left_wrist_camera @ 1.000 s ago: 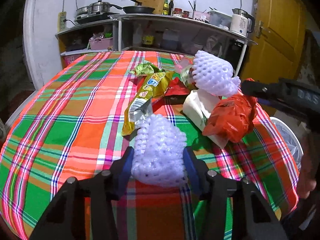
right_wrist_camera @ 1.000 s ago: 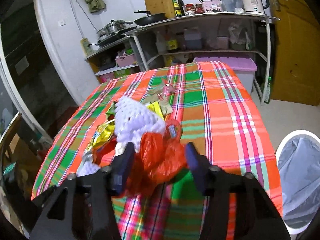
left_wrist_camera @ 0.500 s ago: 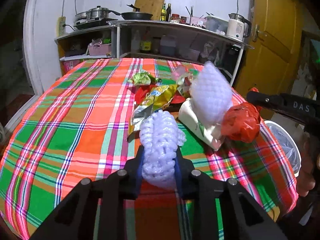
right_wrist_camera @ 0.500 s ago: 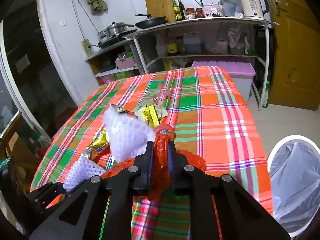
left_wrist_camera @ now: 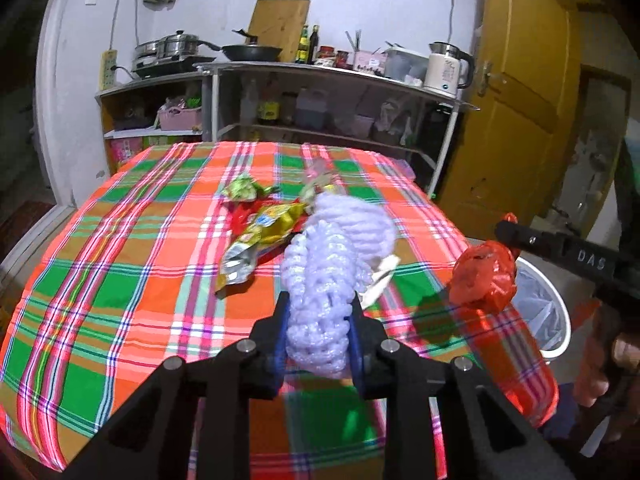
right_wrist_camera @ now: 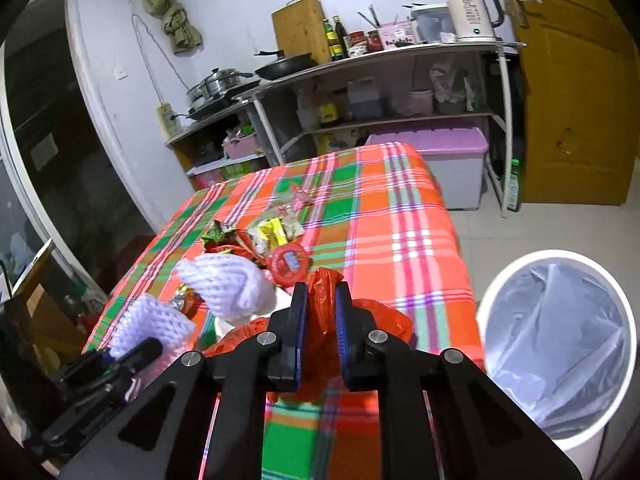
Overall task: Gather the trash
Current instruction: 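Carry the foam net and red bag to the white bin and release both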
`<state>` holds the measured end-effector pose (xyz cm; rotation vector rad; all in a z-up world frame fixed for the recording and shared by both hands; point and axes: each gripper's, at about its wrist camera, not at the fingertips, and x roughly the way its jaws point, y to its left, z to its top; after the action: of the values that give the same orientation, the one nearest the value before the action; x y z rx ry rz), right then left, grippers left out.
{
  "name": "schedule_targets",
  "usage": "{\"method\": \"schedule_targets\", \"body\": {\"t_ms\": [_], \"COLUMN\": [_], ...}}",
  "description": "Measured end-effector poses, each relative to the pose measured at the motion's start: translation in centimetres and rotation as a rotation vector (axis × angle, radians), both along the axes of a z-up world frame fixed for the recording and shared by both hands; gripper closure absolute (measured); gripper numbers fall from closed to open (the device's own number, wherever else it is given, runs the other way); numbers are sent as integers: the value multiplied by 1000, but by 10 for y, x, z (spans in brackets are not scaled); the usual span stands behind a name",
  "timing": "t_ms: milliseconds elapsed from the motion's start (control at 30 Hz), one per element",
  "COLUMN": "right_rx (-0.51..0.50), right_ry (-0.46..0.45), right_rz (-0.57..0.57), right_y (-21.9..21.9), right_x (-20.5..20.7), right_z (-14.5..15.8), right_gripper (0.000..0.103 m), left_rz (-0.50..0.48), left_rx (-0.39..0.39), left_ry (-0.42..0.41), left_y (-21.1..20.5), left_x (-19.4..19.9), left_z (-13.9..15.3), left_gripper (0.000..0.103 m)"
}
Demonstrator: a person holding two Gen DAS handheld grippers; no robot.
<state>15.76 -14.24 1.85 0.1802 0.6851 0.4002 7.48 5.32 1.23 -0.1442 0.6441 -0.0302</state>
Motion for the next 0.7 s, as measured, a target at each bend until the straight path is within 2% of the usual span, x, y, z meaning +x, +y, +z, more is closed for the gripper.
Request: {"method": "schedule_targets", "body": {"t_ms": [400, 700], "right_rx": [1, -1], "right_ry": [-3, 29], "right_rz": [-134, -276], "right_y": [-80, -154], "right_x": [-8, -10], "right_z": [-3, -20], "right_gripper": [89, 89], "left_rz": [-171, -336], "left_rx": [-3, -15], "left_ry": [-26, -10], "left_y": [-76, -149], "left_x": [22, 52], "left_z": [18, 14], "left_gripper": [77, 77]}}
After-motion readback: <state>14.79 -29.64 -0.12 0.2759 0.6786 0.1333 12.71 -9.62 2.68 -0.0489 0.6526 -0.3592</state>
